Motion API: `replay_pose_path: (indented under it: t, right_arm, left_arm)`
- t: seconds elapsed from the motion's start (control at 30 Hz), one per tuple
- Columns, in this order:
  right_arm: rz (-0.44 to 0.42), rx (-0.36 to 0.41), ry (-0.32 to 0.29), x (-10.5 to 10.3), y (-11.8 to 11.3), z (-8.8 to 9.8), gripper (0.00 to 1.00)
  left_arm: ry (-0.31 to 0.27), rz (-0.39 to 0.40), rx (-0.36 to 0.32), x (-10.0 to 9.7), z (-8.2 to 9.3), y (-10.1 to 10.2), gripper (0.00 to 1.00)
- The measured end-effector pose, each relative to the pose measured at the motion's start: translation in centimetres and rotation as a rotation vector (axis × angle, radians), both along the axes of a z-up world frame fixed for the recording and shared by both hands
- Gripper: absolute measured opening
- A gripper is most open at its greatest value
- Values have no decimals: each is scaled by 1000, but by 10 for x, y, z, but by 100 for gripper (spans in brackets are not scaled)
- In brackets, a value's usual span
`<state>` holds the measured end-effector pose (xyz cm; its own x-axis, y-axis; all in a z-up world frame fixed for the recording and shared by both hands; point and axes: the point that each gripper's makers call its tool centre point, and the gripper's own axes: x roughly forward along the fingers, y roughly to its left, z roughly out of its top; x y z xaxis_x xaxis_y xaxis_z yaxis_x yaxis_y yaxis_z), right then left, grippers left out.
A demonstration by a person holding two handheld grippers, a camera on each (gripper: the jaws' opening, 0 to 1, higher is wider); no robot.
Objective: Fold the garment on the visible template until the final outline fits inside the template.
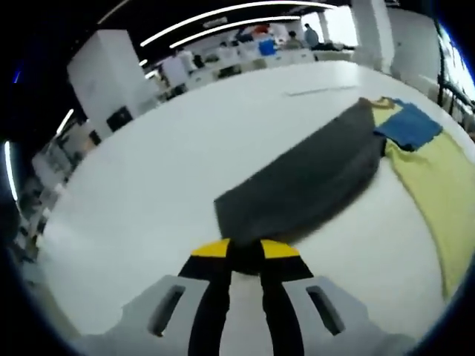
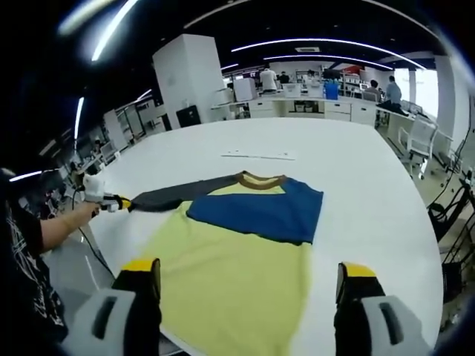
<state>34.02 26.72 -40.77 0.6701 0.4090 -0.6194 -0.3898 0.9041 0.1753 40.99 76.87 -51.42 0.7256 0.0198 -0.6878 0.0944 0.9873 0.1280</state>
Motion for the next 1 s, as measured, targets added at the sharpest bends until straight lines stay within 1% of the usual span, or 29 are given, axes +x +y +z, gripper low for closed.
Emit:
replay_pose_path:
  t: [0.07, 0.13, 0.23, 0.33, 0.37, 0.47, 0.6, 0.7, 0.73, 0.9, 0.93, 1.0]
  right_arm:
    - [-2, 0, 5, -1, 0, -1, 99]
    - [-1, 0, 10, -1, 0, -3, 99]
    - [7, 0, 16, -2, 3, -4, 99]
    - [12, 1, 15, -2, 4, -3, 99]
    - [12, 2, 12, -2, 4, -2, 99]
    - [9, 2, 8, -1, 3, -1, 99]
    - [7, 0, 9, -2, 2, -1, 99]
    - [1, 0, 12, -2, 1, -2, 99]
    - [-1, -1, 13, -2, 0, -3, 99]
    - [-3, 0, 15, -3, -1, -4, 99]
    - [-2, -1, 16, -3, -2, -4, 99]
    - [0, -6, 16, -3, -2, -4, 99]
  left_arm:
    - [1, 11, -24, -1, 2, 1, 17]
    - [-2, 7, -13, -2, 4, 0, 23]
    - [-9, 10, -19, -1, 9, -1, 29]
    - [-28, 24, -73, 2, 19, -6, 34]
    - [-25, 25, -71, 1, 23, -7, 36]
    - [-21, 32, -57, 5, 24, -5, 37]
    - [5, 71, -66, 9, 14, 1, 36]
    - [36, 95, -76, 10, 4, 4, 34]
    - [52, 117, -83, 8, -1, 6, 34]
    - [69, 146, -104, 9, -10, 10, 31]
    - [85, 162, -107, 7, -12, 11, 30]
    - [100, 165, -89, 4, -17, 13, 29]
